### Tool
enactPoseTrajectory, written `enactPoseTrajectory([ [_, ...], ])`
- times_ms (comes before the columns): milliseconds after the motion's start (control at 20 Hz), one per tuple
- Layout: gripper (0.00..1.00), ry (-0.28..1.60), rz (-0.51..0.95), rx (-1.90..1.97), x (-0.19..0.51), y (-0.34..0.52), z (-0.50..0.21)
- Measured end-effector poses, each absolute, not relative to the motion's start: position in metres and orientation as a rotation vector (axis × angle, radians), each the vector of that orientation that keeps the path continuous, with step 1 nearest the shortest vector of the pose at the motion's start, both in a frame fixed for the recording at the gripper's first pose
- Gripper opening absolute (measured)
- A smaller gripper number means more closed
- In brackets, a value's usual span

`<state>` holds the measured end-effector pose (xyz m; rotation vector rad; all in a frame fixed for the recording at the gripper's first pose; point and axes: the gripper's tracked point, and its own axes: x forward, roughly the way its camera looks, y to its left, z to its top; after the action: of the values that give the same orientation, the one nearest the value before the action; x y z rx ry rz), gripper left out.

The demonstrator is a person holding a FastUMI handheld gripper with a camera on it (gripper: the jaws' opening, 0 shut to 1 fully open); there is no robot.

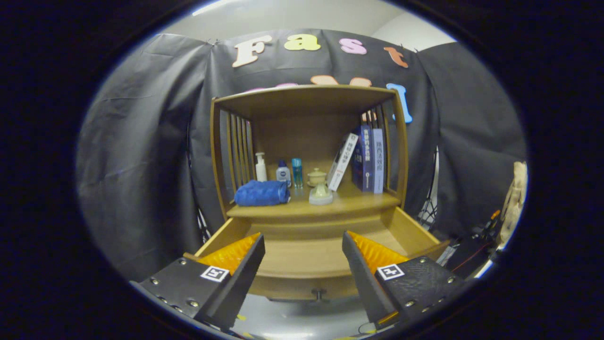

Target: Pull open the drawer, take out the items inside it, and place them on the countertop above the cabinet.

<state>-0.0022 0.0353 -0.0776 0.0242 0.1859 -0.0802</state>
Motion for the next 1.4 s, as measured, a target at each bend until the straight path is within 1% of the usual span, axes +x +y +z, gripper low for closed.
enactPoseTrajectory([
  [300, 0.98, 0.280, -0.093, 0.063, -0.016, 0.026, -0.160],
  [550, 1.00, 0.297, -0.098, 0.095, 0.000, 0.022, -0.193],
  [800, 1.00, 0.282, -0.105, 0.076, 0.025, 0.022, -0.210],
  [1100, 0.99, 0.221, -0.127, -0.017, 0.029, 0.017, -0.213],
  [1200, 0.97, 0.209, -0.114, -0.011, 0.040, 0.017, -0.213],
  [1400, 0.99, 0.208, -0.106, -0.022, 0.070, 0.016, -0.212],
])
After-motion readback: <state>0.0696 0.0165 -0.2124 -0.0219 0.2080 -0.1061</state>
